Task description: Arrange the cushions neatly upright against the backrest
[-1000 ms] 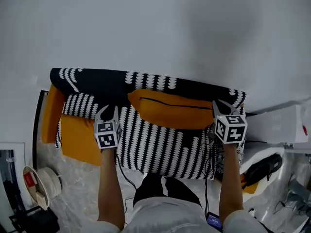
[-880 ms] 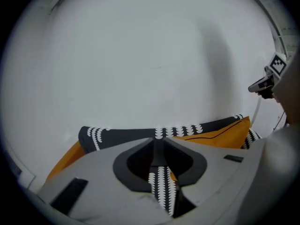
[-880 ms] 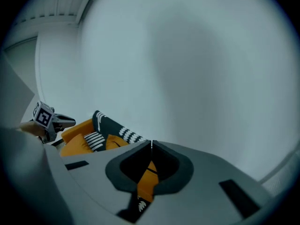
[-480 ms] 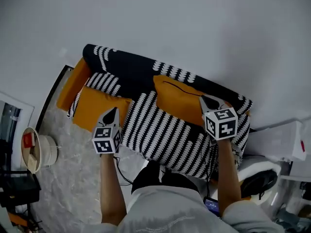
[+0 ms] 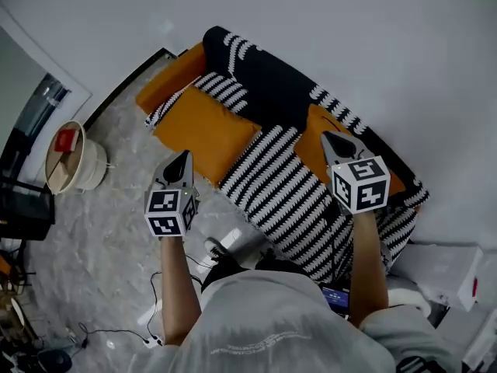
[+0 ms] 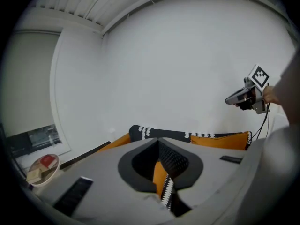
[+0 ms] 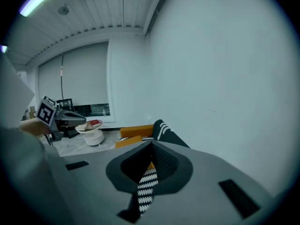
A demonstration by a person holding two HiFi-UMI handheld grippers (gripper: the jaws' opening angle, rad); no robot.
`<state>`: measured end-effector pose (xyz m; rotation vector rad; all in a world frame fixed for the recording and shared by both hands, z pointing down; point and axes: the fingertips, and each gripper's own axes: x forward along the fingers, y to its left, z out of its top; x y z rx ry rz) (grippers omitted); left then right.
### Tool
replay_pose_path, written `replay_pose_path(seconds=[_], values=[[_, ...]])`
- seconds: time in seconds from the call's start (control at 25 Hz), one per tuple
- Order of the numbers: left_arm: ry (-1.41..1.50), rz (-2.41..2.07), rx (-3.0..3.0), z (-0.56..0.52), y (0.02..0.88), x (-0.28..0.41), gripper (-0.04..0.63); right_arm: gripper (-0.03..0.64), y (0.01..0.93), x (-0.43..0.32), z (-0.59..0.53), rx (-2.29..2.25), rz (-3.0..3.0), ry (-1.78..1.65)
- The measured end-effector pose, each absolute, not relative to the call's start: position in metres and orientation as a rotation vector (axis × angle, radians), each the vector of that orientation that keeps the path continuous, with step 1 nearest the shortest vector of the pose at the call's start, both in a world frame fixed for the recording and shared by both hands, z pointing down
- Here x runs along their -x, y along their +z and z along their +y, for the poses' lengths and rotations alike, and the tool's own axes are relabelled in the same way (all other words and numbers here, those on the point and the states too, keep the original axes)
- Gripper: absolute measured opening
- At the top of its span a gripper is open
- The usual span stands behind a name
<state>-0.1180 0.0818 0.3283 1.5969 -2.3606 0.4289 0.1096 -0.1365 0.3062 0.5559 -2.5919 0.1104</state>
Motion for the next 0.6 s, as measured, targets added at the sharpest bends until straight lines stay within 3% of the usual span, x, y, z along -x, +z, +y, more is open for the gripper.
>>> replay_pose_path(seconds=[0.6], values=[[0.448,-2.523,-1.382,0.272,0.322,0.238,0.017,0.003,0.284,0.094,0.035,-0.237,-2.671,-0.053]])
